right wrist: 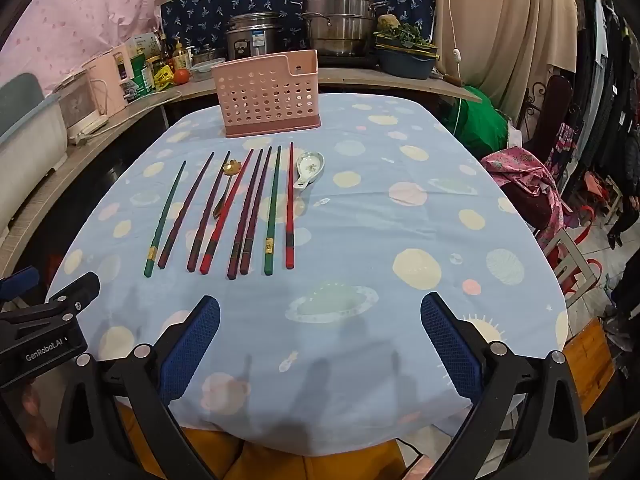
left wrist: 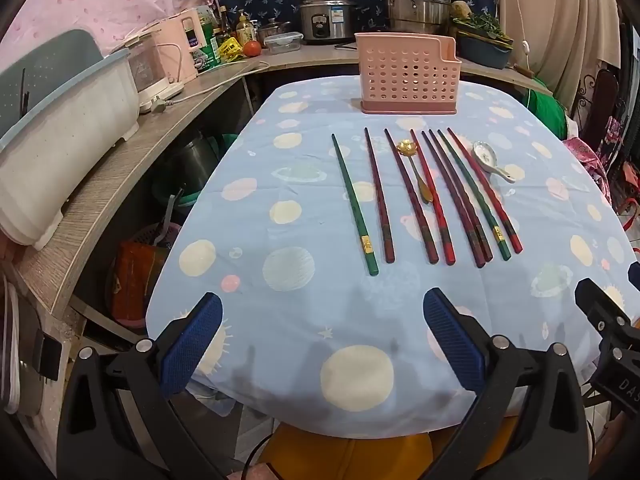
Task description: Organize utensils
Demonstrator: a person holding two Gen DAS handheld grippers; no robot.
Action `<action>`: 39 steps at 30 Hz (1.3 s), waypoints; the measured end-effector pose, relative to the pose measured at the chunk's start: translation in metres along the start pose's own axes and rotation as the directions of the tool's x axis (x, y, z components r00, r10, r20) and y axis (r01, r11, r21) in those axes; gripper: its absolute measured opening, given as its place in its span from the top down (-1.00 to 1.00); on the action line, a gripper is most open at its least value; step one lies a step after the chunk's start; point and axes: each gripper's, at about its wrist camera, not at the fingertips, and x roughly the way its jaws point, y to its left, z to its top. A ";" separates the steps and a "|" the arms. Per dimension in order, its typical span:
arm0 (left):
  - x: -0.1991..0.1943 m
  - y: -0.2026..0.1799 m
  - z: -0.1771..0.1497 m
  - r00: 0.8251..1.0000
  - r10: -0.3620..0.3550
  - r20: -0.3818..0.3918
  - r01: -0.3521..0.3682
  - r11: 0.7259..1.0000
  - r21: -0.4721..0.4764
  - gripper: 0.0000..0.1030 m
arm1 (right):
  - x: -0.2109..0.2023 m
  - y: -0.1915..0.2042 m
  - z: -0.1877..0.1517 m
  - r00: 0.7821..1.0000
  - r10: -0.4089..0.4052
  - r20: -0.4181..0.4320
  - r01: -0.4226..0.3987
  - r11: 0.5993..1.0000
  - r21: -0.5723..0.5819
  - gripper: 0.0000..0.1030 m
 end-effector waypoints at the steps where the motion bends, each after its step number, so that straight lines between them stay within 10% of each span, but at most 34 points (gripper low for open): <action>1: 0.000 0.000 0.000 1.000 0.000 0.000 0.000 1.000 -0.001 -0.87 | 0.000 0.000 0.000 1.000 0.001 0.001 -0.001 1.000 0.000 -0.87; 39: 0.001 0.005 -0.004 1.000 0.018 0.005 -0.018 1.000 0.003 -0.87 | 0.002 -0.001 -0.003 1.000 0.001 0.004 -0.001 1.000 0.012 -0.87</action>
